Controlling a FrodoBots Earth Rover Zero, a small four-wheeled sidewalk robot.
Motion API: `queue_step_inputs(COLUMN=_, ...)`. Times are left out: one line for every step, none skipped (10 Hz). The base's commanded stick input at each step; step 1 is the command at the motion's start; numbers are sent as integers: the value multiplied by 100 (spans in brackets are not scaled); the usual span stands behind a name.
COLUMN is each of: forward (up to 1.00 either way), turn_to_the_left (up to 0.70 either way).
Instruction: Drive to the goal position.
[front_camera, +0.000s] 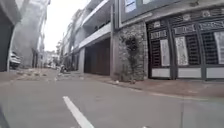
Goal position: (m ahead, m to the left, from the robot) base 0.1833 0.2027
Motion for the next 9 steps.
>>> queue_step_inputs(forward=0, turn_to_the_left=-100)
queue_step_inputs(forward=0, turn_to_the_left=-100)
queue_step_inputs(forward=0, turn_to_the_left=-100)
queue_step_inputs(forward=0, turn_to_the_left=-100)
queue_step_inputs(forward=0, turn_to_the_left=-100)
queue_step_inputs(forward=0, turn_to_the_left=-100)
queue_step_inputs(forward=0, turn_to_the_left=-100)
queue_step_inputs(forward=0, turn_to_the_left=-100)
queue_step_inputs(forward=0, turn_to_the_left=-100)
